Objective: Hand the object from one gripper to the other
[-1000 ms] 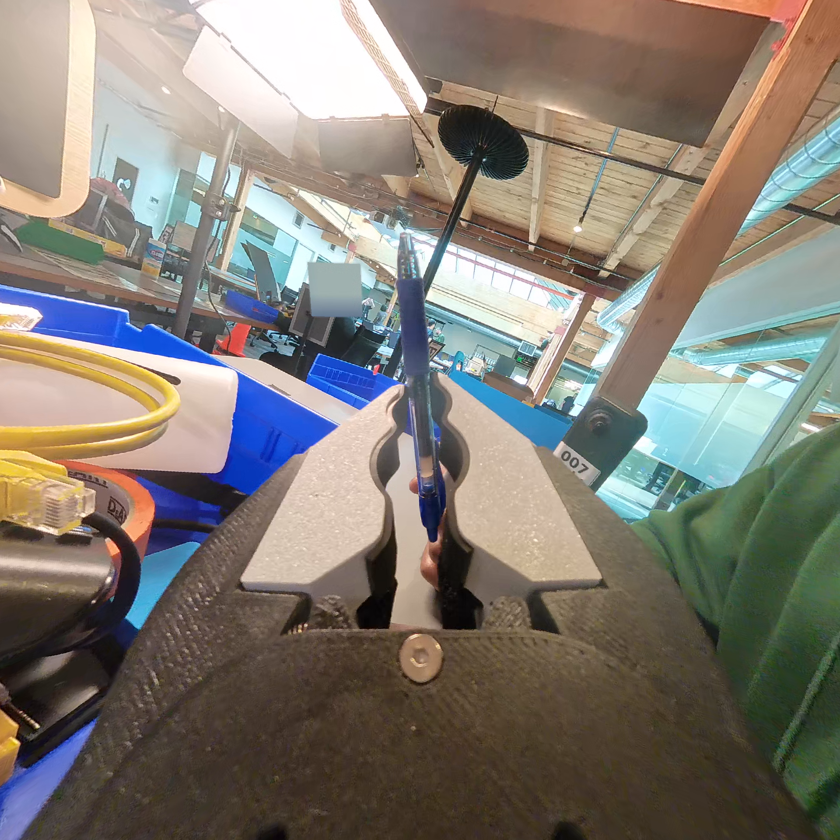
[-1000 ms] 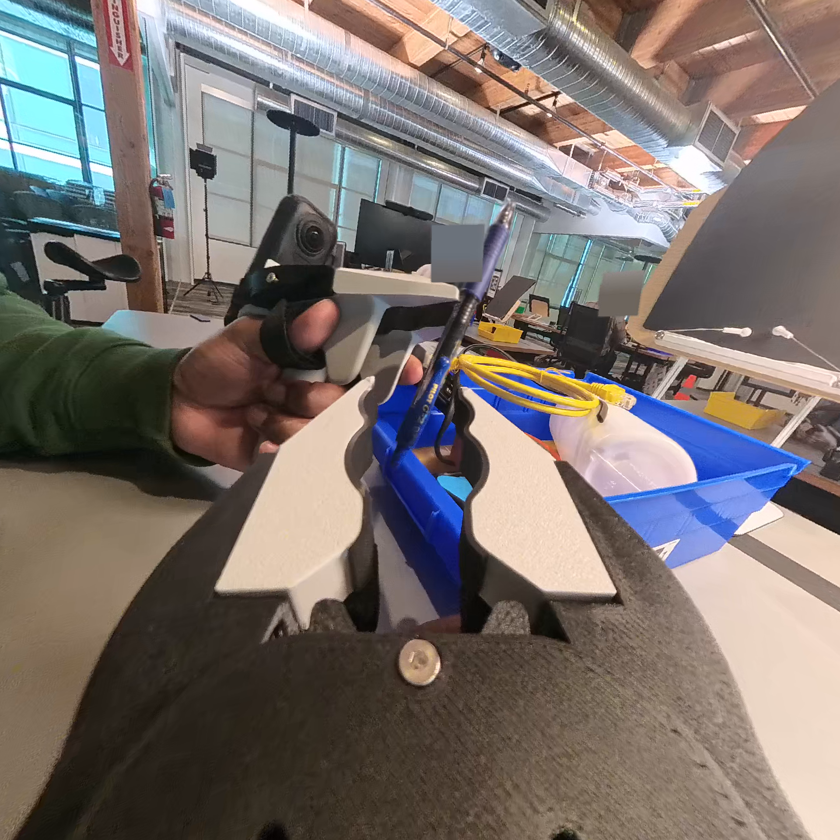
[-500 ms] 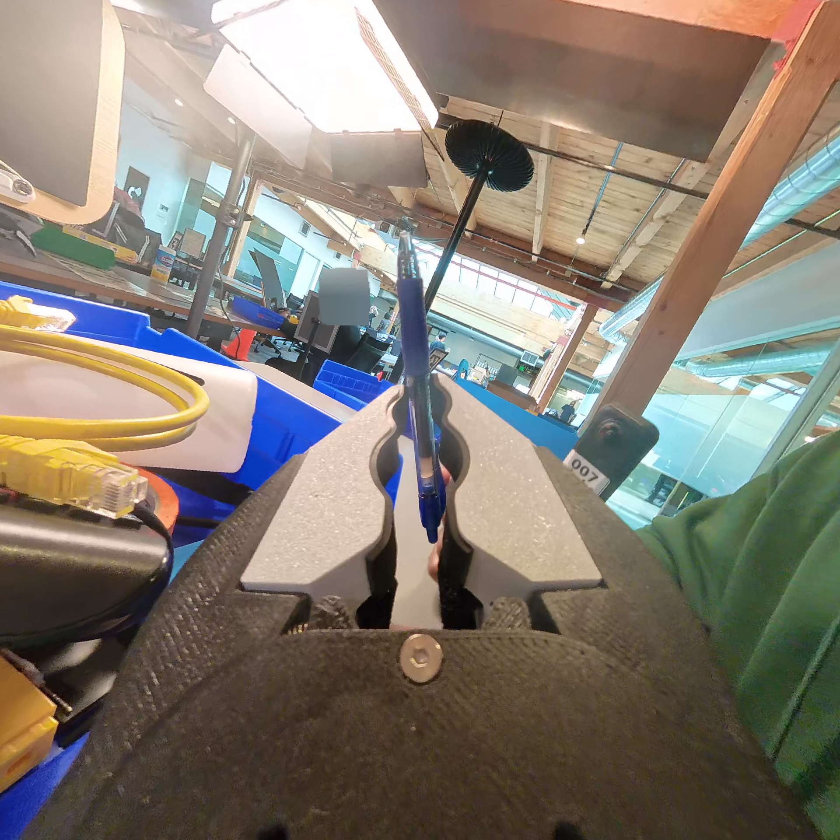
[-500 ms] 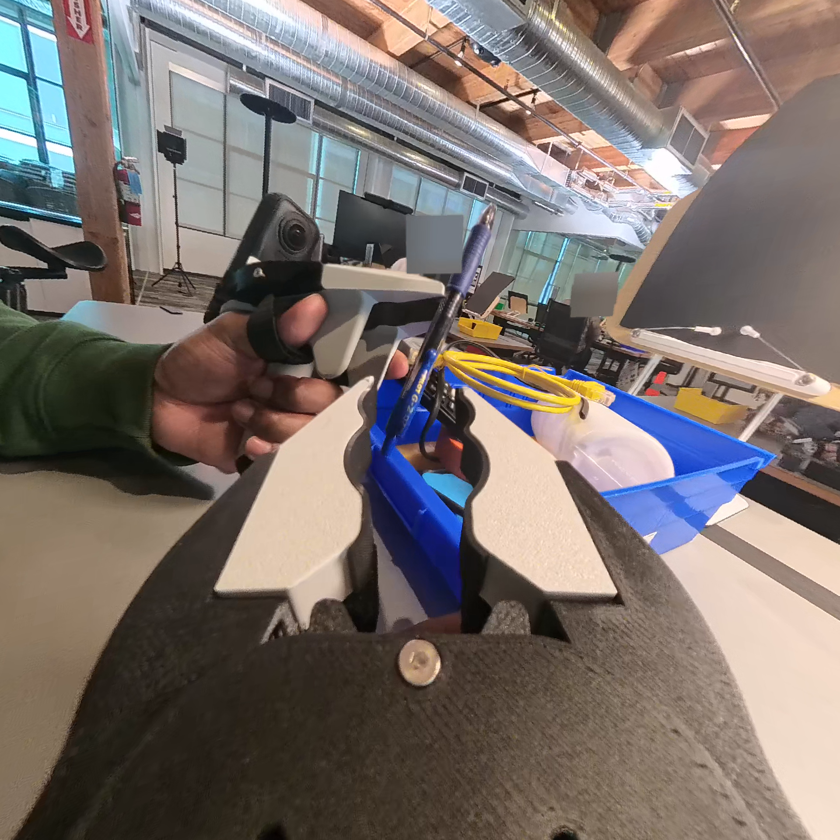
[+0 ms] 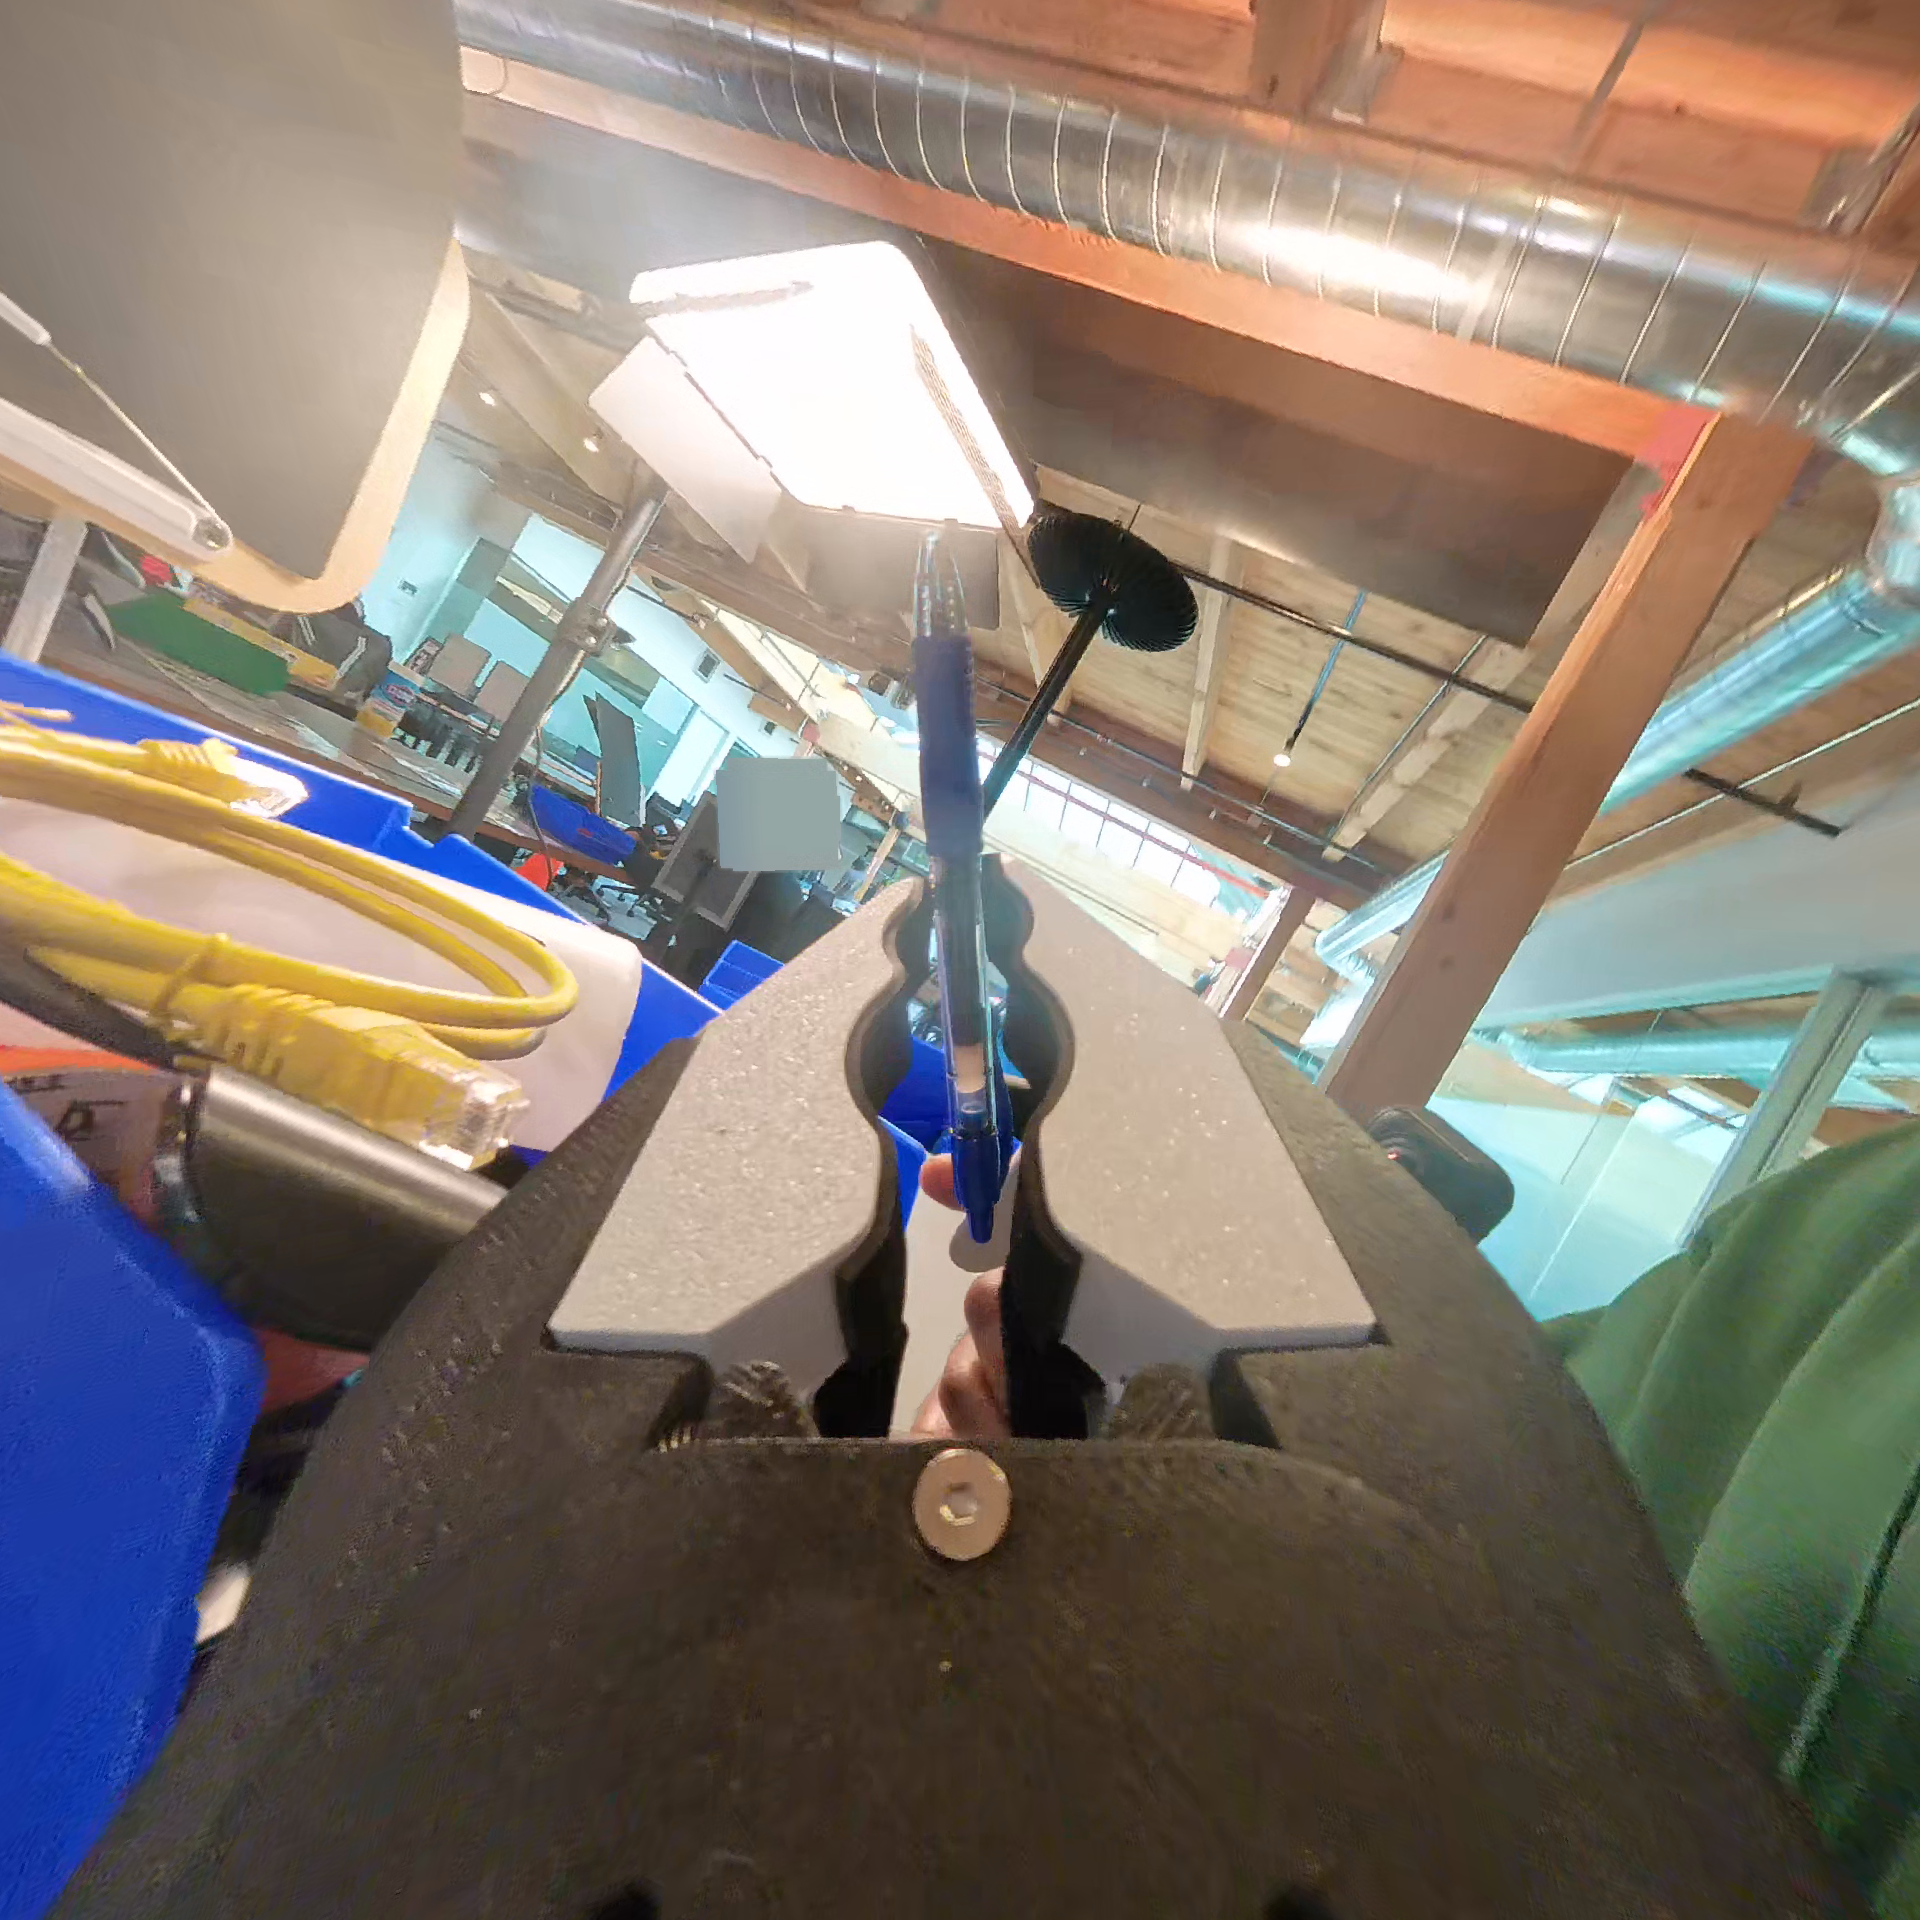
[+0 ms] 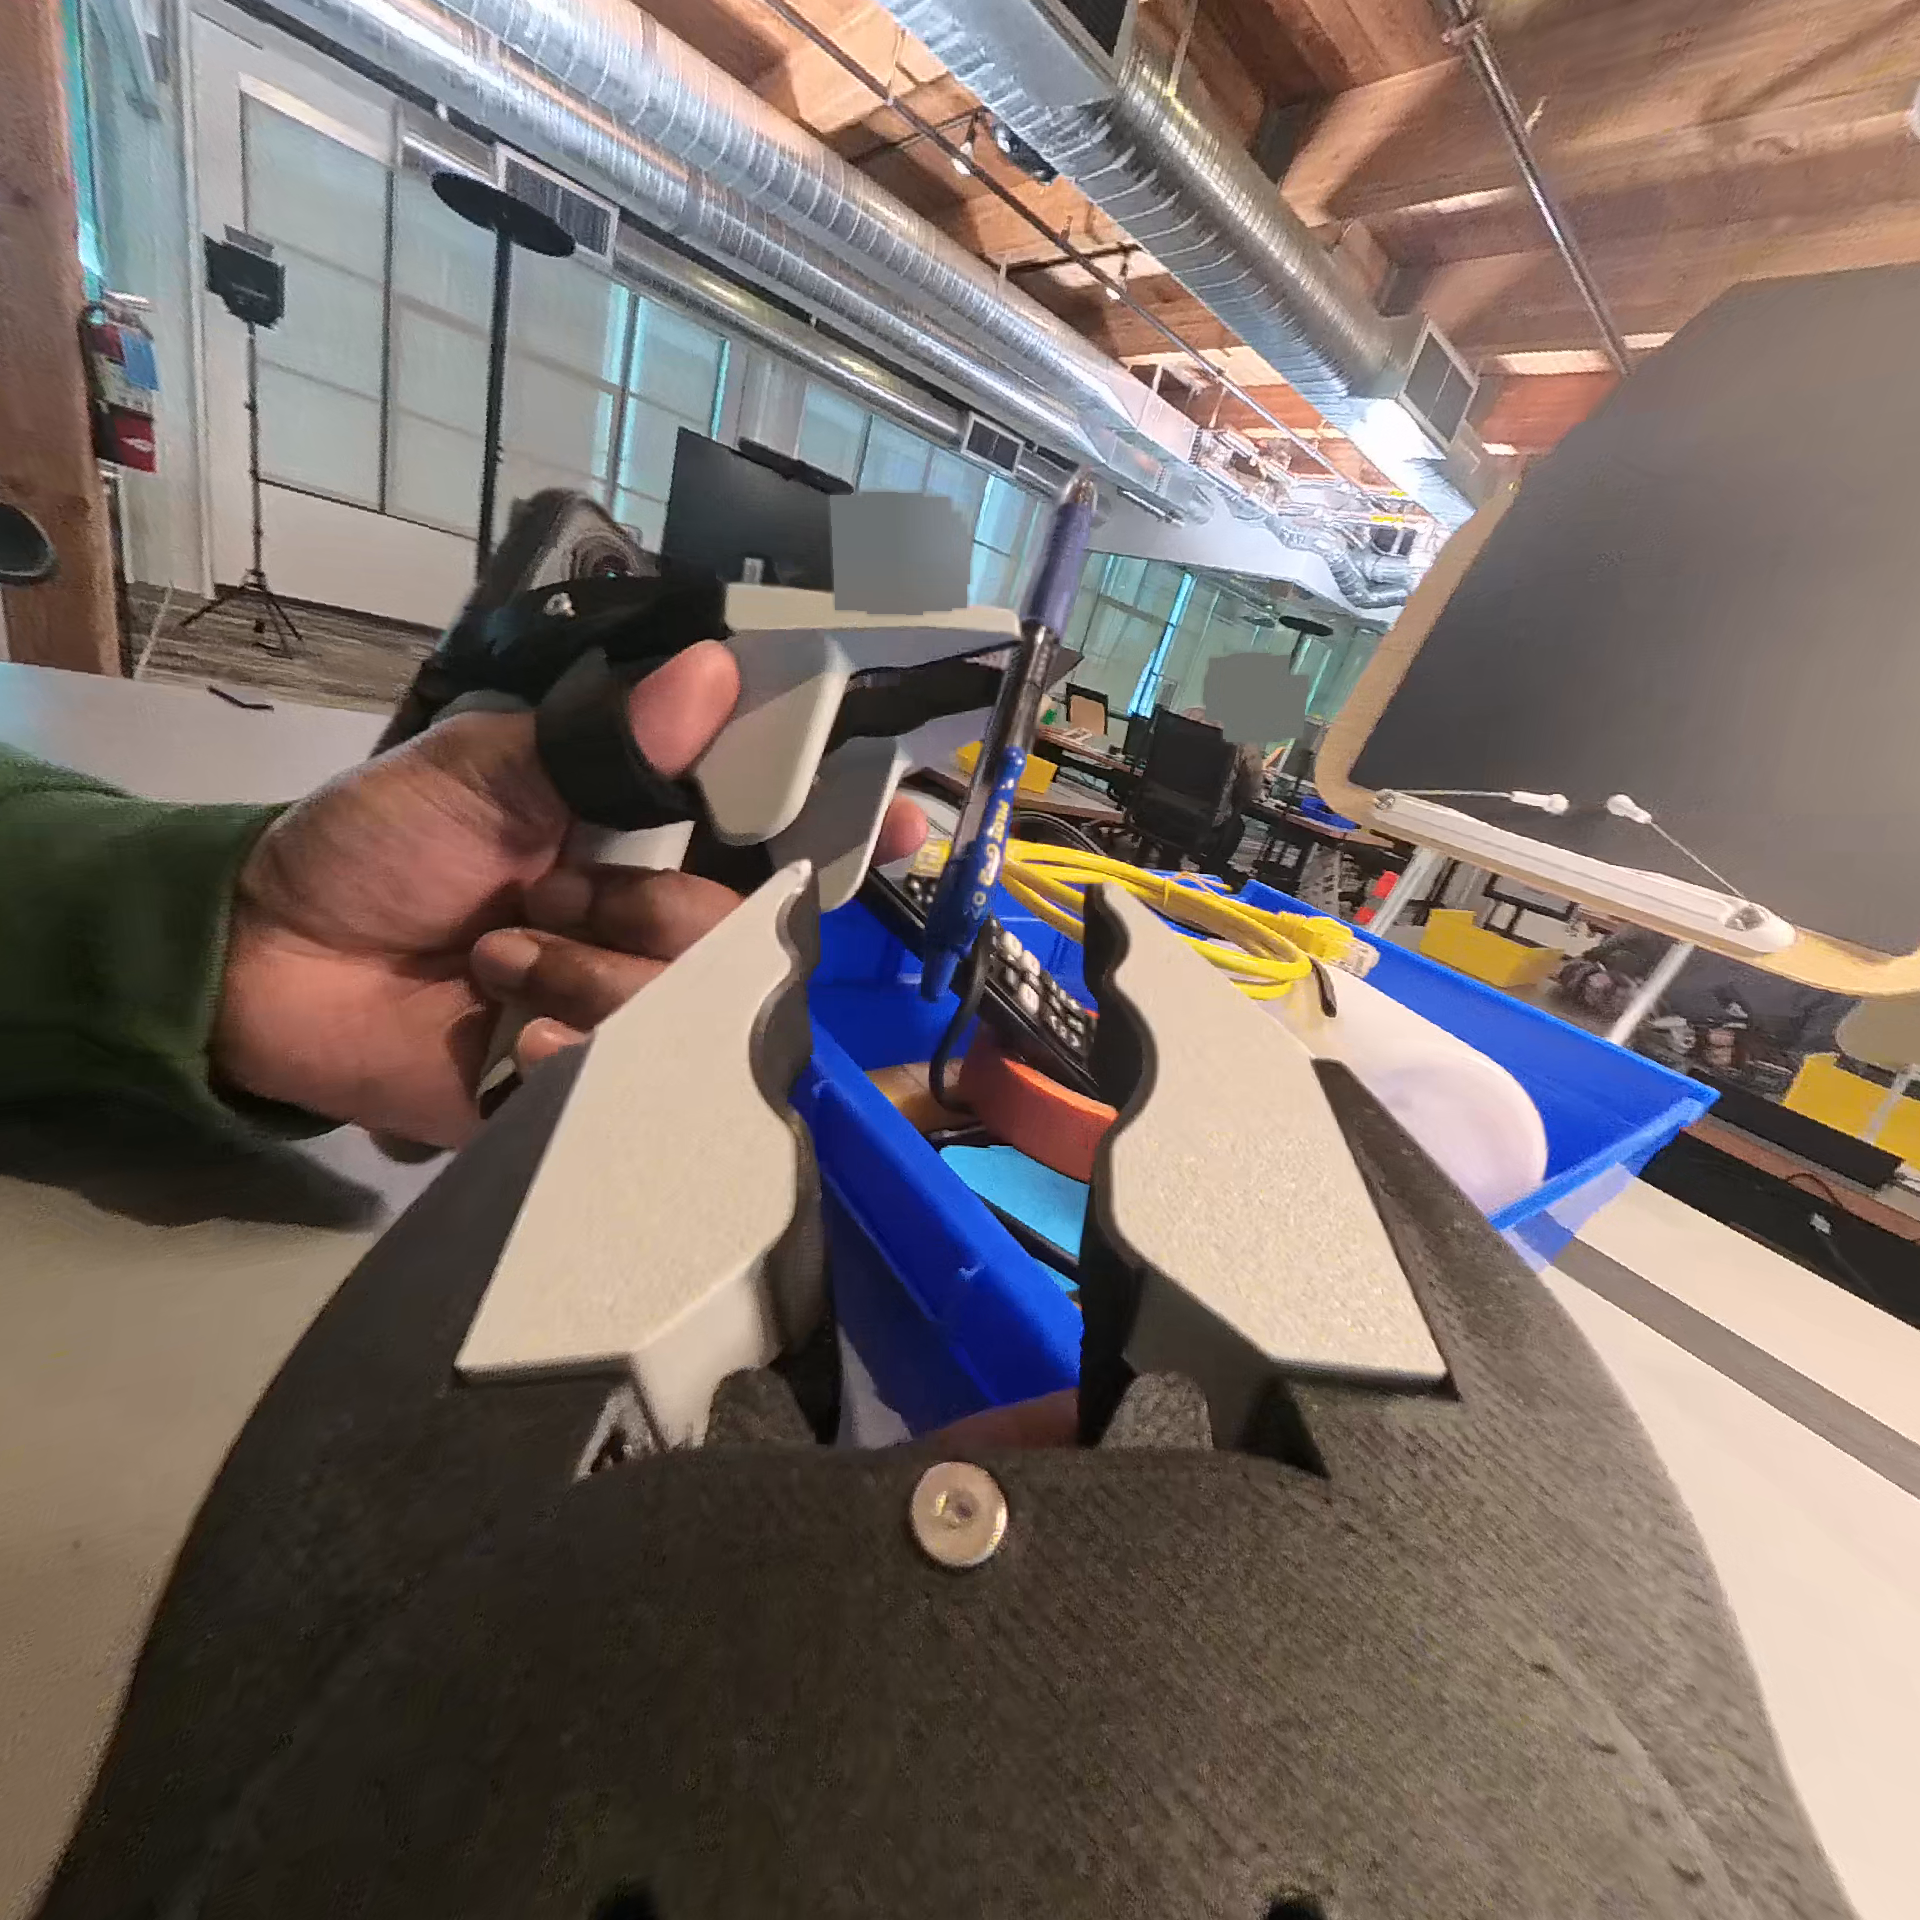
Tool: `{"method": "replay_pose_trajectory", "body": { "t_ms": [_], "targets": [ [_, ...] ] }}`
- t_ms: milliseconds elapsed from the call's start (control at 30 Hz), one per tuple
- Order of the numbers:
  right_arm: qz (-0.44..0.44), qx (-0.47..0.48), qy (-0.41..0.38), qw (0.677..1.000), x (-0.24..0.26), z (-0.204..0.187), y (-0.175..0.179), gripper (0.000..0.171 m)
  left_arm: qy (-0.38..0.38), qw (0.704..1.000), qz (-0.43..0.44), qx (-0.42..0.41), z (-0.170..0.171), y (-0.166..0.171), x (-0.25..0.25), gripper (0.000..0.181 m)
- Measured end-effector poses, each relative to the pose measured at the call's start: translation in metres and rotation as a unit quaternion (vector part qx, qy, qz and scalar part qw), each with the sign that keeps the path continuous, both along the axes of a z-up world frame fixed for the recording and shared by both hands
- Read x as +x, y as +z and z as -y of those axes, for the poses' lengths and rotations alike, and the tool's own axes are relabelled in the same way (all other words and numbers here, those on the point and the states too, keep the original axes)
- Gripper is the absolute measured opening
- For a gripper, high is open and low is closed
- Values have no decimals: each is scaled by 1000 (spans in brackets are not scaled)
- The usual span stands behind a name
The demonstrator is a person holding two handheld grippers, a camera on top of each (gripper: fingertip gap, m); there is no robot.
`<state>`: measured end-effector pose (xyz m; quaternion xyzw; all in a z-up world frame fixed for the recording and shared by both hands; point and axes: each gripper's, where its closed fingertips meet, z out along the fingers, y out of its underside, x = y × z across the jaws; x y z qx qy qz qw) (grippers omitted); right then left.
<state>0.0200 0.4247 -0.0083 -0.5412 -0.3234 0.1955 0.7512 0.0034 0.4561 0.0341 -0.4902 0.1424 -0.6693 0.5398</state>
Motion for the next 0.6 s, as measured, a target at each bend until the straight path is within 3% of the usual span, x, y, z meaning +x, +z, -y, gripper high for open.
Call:
{"method": "replay_pose_trajectory", "body": {
  "t_ms": [233,400,600],
  "targets": [
    [36,-8,-57,998,1,-14,-10,46,-26,999,22,2,9,1,5,10],
    [40,2,-99,994,15,-19,-9,20,-32,999,25,-8,8,0,4,11],
    [25,-5,-86,996,20,-17,-6,23,-52,998,21,-26,9,-5,8,10]
  ]
}}
